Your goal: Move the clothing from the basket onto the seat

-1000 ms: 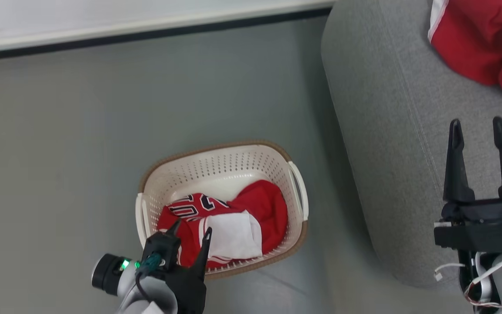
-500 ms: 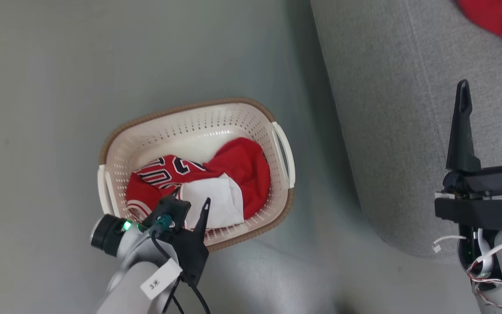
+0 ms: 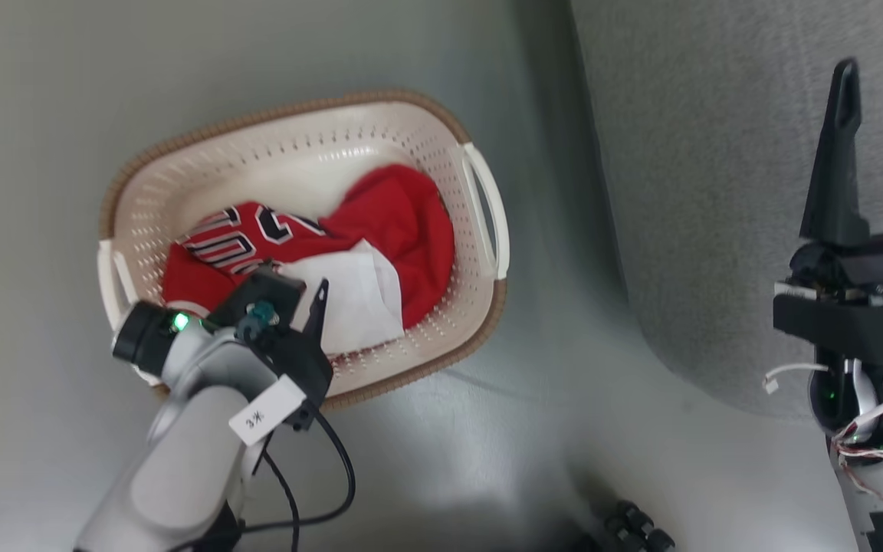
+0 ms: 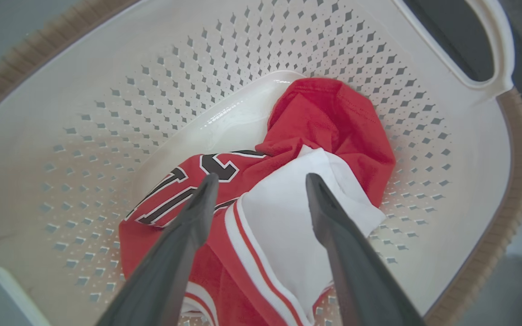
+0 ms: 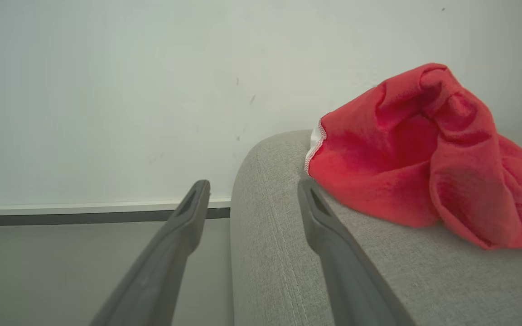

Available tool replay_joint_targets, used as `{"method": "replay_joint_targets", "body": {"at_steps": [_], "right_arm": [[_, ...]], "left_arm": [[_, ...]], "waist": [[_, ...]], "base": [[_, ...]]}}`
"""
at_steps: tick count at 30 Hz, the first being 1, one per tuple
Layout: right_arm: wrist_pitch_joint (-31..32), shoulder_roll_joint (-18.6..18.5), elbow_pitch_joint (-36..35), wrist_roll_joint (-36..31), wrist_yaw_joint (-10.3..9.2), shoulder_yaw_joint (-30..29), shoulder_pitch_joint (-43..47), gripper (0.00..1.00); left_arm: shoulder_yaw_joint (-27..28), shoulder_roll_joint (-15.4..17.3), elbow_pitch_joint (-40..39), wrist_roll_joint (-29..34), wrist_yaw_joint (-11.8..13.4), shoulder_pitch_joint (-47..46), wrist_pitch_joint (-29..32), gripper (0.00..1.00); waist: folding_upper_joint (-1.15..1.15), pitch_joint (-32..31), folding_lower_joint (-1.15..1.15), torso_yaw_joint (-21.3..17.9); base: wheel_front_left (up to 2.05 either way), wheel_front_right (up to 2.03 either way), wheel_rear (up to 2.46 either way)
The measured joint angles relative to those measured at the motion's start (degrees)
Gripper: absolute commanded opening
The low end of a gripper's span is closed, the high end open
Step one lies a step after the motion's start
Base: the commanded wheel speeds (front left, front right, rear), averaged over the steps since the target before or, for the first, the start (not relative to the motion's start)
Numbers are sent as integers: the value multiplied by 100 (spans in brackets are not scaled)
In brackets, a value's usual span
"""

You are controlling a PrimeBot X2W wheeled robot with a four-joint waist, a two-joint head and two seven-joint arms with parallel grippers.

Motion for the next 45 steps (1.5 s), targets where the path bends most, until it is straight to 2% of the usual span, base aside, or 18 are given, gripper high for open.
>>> {"method": "replay_joint_targets", "body": {"at_steps": [15, 21, 27, 28, 29, 31, 39, 45], "right_arm": [[-8, 119, 133, -22, 102, 81, -513, 100], [-49, 179, 188, -55, 157, 147, -580, 100], [-51, 234, 299, -104, 200, 178, -634, 100], [-51, 244, 323, -115, 201, 180, -649, 100], [-51, 254, 343, -121, 211, 181, -661, 100], [-51, 277, 386, -133, 238, 186, -684, 100], [-51, 376, 643, -144, 289, 179, -790, 100], [-51, 464, 945, -144, 334, 146, -812, 100]], "left_arm": [[-73, 138, 515, 288, 7, -611, 194, 100], [-102, 221, 720, 464, 160, -849, 259, 100], [-126, 258, 895, 582, 212, -1022, 321, 100], [-137, 255, 928, 602, 213, -1035, 337, 81], [-142, 250, 950, 604, 214, -1046, 349, 47], [-152, 227, 1006, 605, 216, -1077, 350, 0], [-274, 57, 1131, 613, 196, -1085, 191, 0], [-266, -175, 1140, 523, 64, -1083, -129, 0]], "waist": [[0, 848, 0, -135], [0, 958, -1, -229], [-1, 1057, -1, -306], [-1, 1065, -1, -317], [-1, 1069, -1, -325], [-1, 1070, -1, -337], [-1, 907, -1, -333], [-1, 657, -2, -298]], "base": [[0, 0, 0], [0, 0, 0], [0, 0, 0], [0, 0, 0], [0, 0, 0], [0, 0, 0], [0, 0, 0], [0, 0, 0]]}}
